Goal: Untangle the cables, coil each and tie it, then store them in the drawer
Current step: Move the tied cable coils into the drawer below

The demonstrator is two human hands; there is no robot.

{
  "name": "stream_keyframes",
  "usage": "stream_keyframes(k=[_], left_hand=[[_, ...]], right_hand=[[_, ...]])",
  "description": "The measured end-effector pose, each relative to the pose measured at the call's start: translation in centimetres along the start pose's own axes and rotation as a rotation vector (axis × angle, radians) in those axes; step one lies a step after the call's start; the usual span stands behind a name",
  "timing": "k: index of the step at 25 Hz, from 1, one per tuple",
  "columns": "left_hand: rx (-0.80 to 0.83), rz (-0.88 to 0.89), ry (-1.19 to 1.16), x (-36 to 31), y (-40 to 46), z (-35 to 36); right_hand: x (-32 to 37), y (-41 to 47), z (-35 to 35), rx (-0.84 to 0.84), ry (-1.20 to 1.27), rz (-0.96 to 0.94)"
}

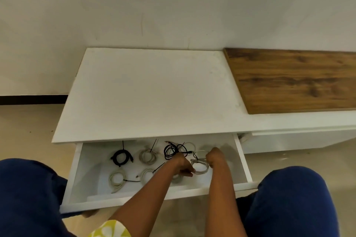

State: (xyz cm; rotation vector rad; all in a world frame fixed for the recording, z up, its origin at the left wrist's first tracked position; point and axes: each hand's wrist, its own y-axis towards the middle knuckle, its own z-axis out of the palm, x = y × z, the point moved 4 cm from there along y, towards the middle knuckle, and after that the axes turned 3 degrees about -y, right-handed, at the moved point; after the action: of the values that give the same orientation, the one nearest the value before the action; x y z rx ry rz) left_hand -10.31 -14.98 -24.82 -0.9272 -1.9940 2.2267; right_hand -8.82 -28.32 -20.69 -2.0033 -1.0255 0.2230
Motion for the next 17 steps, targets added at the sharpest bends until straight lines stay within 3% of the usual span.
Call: stream_keyframes(k=[4, 10, 14, 17], left_hand=[[-0.037, 0.015, 0.098, 0.0, 4.1, 2.1], [0.094, -0.012, 0.066, 1.1, 6.7, 4.4], [0.125, 0.033, 0.176, 1.3, 7.0, 3.9], [0.104, 0.066, 0.185, 1.1, 5.6, 1.5]], right_hand=[[-1.0, 2.9, 2.1, -0.03, -0.115, 0.019], [-2.7, 5.7, 3.4, 0.007, 0.384, 0.093], [-3.0, 6.0, 1.7, -0.05, 0.242, 0.086], [-1.8, 5.4, 0.1, -0.045, -0.04, 0.039]])
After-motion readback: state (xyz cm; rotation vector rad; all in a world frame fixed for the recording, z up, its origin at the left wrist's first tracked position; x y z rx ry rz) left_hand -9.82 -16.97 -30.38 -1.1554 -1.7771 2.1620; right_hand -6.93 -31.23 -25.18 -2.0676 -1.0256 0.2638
